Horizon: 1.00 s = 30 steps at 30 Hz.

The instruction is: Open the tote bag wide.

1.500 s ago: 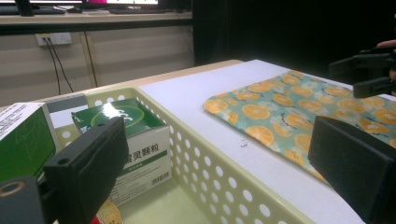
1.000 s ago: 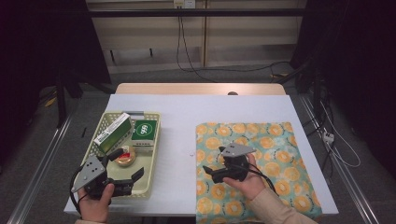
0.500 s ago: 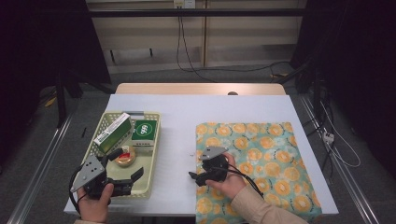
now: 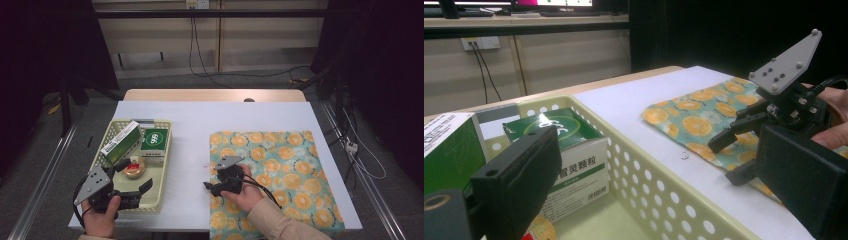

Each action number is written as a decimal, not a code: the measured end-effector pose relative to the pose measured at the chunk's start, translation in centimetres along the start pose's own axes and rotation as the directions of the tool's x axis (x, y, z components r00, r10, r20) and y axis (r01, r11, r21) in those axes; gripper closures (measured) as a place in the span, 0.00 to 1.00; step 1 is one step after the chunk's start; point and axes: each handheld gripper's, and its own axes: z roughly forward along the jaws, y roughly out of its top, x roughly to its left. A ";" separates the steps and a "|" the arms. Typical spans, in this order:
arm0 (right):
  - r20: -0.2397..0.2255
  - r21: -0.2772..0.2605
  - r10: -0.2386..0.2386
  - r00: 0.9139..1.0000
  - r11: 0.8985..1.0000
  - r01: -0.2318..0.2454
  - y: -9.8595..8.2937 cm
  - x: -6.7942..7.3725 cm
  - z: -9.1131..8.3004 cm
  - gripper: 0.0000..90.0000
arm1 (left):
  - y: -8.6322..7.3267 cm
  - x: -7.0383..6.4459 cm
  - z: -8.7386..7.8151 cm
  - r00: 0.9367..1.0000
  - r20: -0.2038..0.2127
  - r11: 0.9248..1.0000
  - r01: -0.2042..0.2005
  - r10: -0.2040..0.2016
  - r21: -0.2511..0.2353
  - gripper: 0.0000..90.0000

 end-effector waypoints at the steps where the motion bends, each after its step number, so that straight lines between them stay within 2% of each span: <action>1: 0.000 0.002 -0.001 1.000 1.000 0.001 0.0 0.0 0.0 0.36 | 0.0 0.0 0.0 1.000 -0.002 1.000 0.000 0.000 -0.001 0.05; 9: -0.008 0.010 -0.009 1.000 1.000 0.009 0.1 -0.3 -0.2 0.45 | -0.1 0.0 -0.4 1.000 -0.010 1.000 0.000 0.000 0.002 0.05; 12: -0.011 0.011 -0.008 1.000 1.000 0.009 0.0 -0.6 -0.4 0.53 | -0.1 0.1 -0.7 1.000 -0.015 1.000 -0.001 0.001 0.003 0.05; 15: -0.012 0.010 -0.008 1.000 1.000 0.008 0.0 -0.7 -0.4 0.56 | -0.2 0.1 -0.8 1.000 -0.019 1.000 0.003 -0.004 -0.001 0.05; 18: -0.012 0.015 -0.007 1.000 1.000 0.007 0.1 -1.1 -0.5 0.67 | -0.1 0.1 -0.8 1.000 -0.018 1.000 0.004 -0.004 0.000 0.05; 22: -0.013 0.010 0.002 1.000 1.000 -0.002 0.0 -1.8 -0.6 0.86 | -0.1 -0.1 -0.7 1.000 -0.013 1.000 -0.002 0.003 0.005 0.05; 25: -0.012 0.010 -0.009 1.000 1.000 0.009 0.0 -2.1 -0.7 1.00 | -0.2 -0.1 -0.8 1.000 -0.016 1.000 -0.003 0.003 0.007 0.05; 28: -0.032 0.021 0.003 0.999 1.000 -0.002 0.3 -2.6 -0.7 1.00 | -0.2 0.1 -1.0 1.000 -0.023 1.000 0.002 -0.002 0.003 0.05; 30: -0.020 0.019 -0.003 1.000 1.000 0.004 0.6 -3.1 -0.8 1.00 | -0.2 0.1 -0.9 1.000 -0.020 1.000 0.006 -0.006 0.005 0.05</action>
